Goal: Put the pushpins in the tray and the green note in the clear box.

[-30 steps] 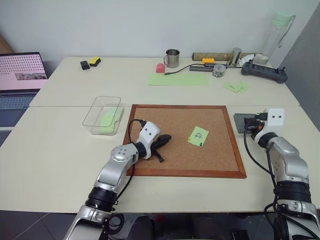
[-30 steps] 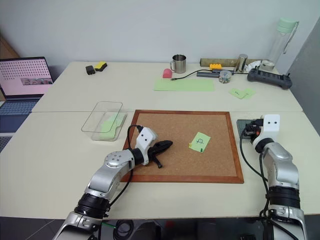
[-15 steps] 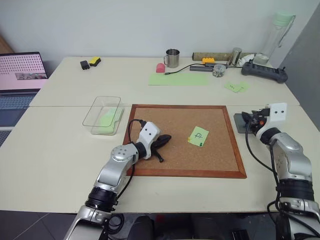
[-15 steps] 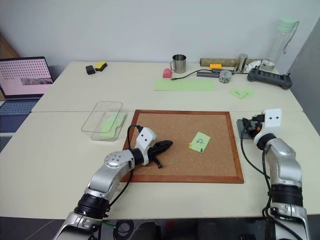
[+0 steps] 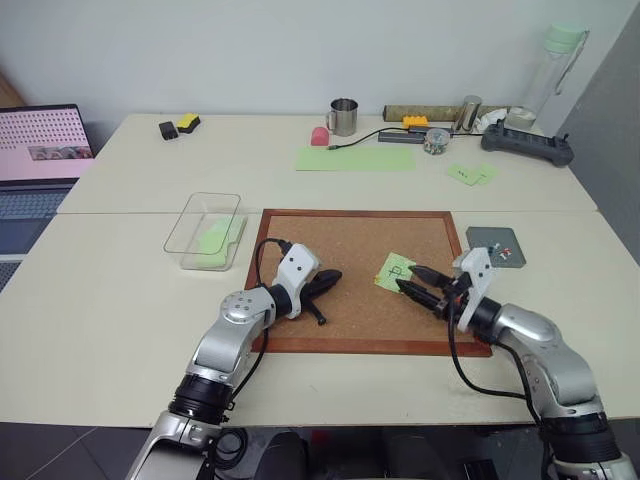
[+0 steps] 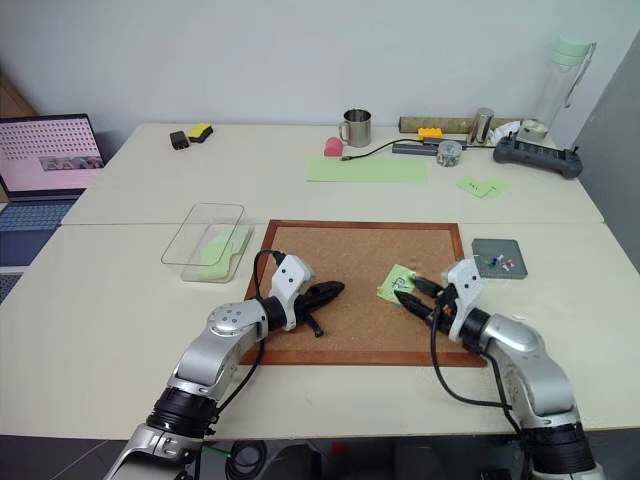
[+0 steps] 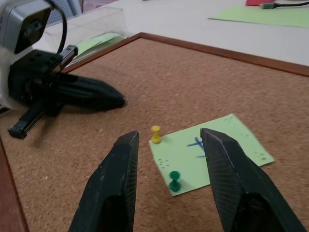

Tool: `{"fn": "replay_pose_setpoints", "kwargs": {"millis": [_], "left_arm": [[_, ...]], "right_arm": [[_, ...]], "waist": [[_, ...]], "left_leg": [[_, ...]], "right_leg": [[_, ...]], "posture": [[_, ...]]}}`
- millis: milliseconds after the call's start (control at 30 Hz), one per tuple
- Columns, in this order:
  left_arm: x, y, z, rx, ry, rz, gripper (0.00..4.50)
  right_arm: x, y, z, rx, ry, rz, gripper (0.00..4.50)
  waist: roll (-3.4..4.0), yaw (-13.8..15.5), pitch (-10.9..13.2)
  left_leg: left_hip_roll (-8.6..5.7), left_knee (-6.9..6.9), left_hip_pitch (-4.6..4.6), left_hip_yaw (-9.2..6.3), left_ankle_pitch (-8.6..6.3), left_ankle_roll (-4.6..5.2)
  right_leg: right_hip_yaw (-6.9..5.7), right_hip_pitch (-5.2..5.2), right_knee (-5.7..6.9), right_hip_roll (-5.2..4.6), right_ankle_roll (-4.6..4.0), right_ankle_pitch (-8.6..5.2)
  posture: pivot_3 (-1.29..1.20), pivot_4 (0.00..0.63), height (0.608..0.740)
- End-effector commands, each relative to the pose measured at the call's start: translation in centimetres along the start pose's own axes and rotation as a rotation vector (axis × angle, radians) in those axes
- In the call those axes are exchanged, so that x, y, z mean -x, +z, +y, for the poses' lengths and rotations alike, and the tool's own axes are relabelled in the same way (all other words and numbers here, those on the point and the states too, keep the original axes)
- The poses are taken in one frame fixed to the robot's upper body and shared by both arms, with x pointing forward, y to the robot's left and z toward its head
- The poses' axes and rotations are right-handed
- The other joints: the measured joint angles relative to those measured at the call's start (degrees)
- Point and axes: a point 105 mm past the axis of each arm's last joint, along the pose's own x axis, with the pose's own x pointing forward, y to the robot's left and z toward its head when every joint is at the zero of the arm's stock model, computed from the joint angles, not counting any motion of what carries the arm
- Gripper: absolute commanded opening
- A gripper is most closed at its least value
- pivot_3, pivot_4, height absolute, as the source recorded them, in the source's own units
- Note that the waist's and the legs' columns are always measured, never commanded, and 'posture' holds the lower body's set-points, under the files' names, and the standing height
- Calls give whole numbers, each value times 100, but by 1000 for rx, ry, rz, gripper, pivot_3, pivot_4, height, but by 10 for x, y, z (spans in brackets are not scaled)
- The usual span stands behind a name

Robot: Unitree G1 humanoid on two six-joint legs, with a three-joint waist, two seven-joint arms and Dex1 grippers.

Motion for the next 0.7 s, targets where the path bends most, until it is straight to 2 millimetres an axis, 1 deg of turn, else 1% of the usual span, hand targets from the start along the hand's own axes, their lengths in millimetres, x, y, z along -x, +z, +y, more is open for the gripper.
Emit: {"fn": "replay_pose_setpoints", "kwargs": {"millis": [33,167,400,500,567,700], "left_arm": [[1,-21,-9,27,-37,78,0],[1,-21,-10,28,-39,74,0],[2,-21,-12,31,-39,73,0],[2,-21,-11,32,-37,73,0],[2,-21,-12,32,-37,73,0],[2,-21,-12,32,-38,73,0]], "right_arm": [[-3,4,2,55,-1,-3,2080],[-6,-3,-3,95,-28,33,2080],[-12,-3,0,72,-19,17,2080],[-13,-2,0,68,-19,12,1614],[-13,-1,0,65,-20,8,1112],[-13,0,-1,67,-26,3,323]], "waist": [[0,0,0],[-1,1,0],[-1,0,0],[-1,0,0],[-1,0,0],[-1,0,0]], "left_leg": [[0,0,0,0,0,0],[0,0,0,0,0,0],[0,0,0,0,0,0],[0,0,0,0,0,0],[0,0,0,0,0,0],[0,0,0,0,0,0]], "right_leg": [[1,0,0,0,0,0],[0,0,-1,0,0,0],[1,0,-1,0,0,0],[1,0,-1,0,0,0],[1,0,-1,0,0,0],[1,-1,-1,0,0,0]], "posture": [[0,150,740],[0,150,740],[0,150,740],[0,150,740],[0,150,740],[0,150,740]]}}
